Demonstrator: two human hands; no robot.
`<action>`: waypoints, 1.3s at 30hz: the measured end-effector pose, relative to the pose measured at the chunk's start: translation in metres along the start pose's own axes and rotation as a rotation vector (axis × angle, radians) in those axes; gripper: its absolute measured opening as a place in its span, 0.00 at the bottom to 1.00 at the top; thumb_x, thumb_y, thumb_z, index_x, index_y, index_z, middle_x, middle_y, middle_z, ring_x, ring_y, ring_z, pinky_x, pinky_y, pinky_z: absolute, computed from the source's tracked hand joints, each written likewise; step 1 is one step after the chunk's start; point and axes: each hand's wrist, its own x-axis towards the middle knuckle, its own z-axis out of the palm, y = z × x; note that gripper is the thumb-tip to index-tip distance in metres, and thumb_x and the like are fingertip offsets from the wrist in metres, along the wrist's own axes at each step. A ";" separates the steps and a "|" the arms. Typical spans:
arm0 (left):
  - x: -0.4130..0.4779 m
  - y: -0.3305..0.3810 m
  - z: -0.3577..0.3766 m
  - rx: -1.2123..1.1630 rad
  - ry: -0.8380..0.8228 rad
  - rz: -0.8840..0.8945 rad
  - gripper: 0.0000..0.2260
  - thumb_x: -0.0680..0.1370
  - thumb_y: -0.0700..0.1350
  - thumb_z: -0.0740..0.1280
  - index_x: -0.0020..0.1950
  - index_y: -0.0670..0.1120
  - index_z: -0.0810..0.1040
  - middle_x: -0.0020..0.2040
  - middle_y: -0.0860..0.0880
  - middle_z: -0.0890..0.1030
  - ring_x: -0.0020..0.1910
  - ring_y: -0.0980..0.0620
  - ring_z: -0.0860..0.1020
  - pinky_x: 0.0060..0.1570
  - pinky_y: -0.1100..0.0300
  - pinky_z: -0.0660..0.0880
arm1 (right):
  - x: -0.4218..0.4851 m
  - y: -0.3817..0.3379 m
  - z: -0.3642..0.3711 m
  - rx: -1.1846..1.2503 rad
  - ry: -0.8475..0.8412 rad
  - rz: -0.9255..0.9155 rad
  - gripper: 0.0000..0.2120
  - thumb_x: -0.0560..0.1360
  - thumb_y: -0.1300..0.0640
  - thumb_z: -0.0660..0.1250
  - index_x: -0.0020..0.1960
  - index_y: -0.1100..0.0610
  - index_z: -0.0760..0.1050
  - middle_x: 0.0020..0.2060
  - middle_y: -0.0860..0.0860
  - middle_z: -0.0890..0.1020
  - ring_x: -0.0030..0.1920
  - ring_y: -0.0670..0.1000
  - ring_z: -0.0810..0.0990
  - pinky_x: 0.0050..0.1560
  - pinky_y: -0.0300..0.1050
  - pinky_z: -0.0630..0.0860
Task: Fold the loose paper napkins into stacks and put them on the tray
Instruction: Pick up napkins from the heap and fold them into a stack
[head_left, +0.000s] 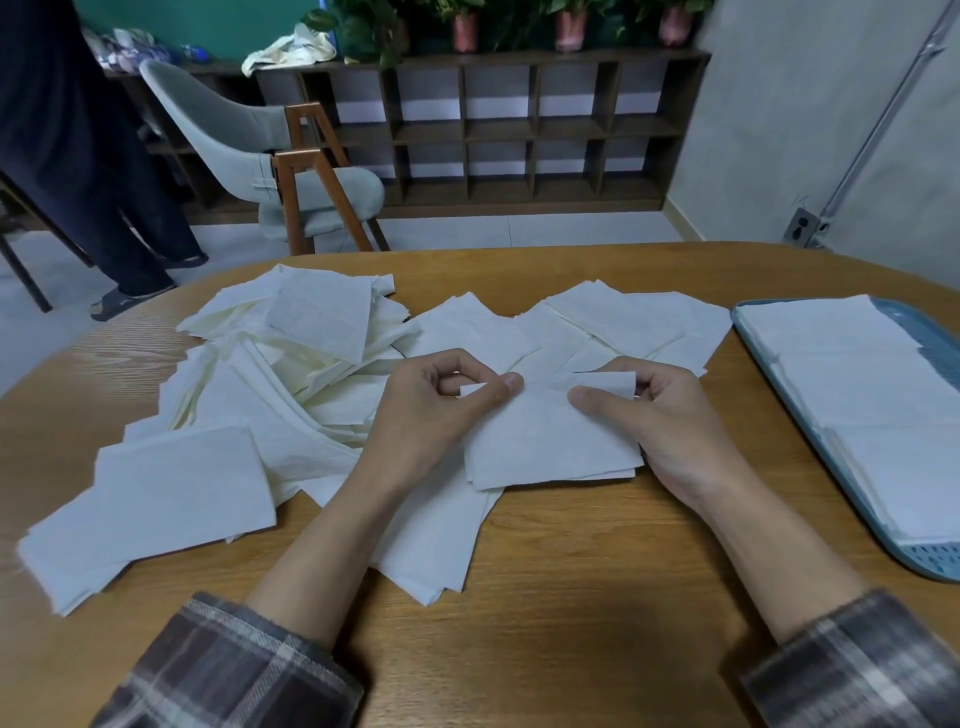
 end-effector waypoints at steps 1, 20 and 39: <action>0.001 0.000 0.000 -0.003 0.005 0.002 0.11 0.75 0.48 0.80 0.41 0.42 0.85 0.31 0.43 0.81 0.30 0.51 0.73 0.32 0.63 0.68 | 0.000 0.000 0.000 0.006 0.003 -0.004 0.09 0.74 0.62 0.78 0.51 0.66 0.84 0.49 0.61 0.88 0.55 0.65 0.86 0.58 0.59 0.81; 0.003 -0.001 -0.001 -0.028 0.002 0.041 0.06 0.77 0.42 0.78 0.52 0.45 0.86 0.43 0.48 0.89 0.43 0.50 0.87 0.40 0.63 0.79 | 0.002 0.001 -0.004 -0.061 -0.143 -0.074 0.09 0.75 0.64 0.76 0.54 0.56 0.88 0.55 0.48 0.88 0.61 0.46 0.84 0.62 0.44 0.77; 0.009 -0.018 -0.011 0.618 -0.269 0.208 0.09 0.77 0.41 0.76 0.54 0.52 0.87 0.48 0.57 0.85 0.49 0.60 0.80 0.47 0.72 0.72 | 0.012 0.014 -0.011 -0.370 0.277 -0.196 0.12 0.78 0.63 0.72 0.52 0.47 0.88 0.53 0.36 0.87 0.60 0.30 0.78 0.56 0.20 0.68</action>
